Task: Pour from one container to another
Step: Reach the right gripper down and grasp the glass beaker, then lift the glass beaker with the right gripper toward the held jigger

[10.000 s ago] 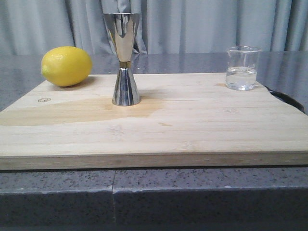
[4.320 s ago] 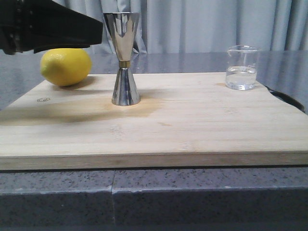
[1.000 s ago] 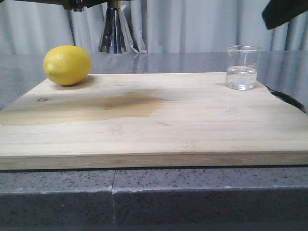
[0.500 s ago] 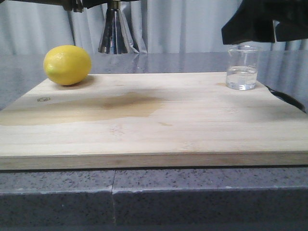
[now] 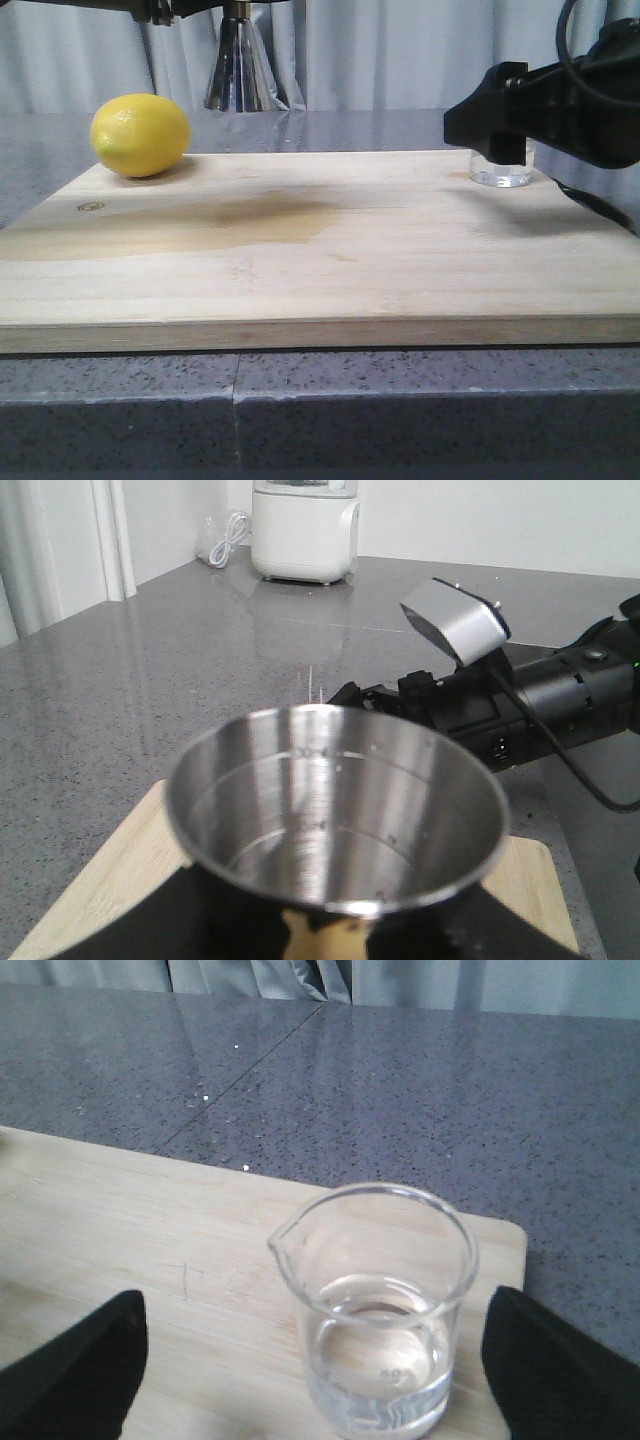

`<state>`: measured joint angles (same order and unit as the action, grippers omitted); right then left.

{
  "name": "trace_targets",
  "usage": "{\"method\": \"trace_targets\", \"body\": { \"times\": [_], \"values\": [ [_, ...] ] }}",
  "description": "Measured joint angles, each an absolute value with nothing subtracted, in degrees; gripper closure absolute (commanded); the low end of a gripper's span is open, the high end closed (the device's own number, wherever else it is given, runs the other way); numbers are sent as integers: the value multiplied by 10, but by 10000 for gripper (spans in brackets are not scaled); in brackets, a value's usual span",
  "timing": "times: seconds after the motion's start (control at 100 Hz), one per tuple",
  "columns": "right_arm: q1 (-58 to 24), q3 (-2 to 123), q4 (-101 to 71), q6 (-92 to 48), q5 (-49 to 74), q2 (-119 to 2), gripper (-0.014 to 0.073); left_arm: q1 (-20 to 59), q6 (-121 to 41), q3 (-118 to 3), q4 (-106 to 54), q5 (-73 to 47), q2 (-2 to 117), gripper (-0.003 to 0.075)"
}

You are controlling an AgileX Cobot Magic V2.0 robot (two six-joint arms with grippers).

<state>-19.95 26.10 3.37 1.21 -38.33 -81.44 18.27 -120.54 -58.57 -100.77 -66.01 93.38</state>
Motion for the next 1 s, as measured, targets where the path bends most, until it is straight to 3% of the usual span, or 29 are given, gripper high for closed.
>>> {"method": "trace_targets", "body": {
  "times": [0.54, 0.8, 1.0],
  "values": [
    [-189, 261, 23, 12, -507, -909, 4, 183, -1205, -586, -1008, -660, 934, 481],
    [-189, 261, 22, 12, -512, -910, 256, 183, -1205, -586, -1008, -659, 934, 481],
    [-189, 261, 21, 12, -512, -910, 285, 183, -1205, -586, -1008, -659, 934, 481]
  ]
}}
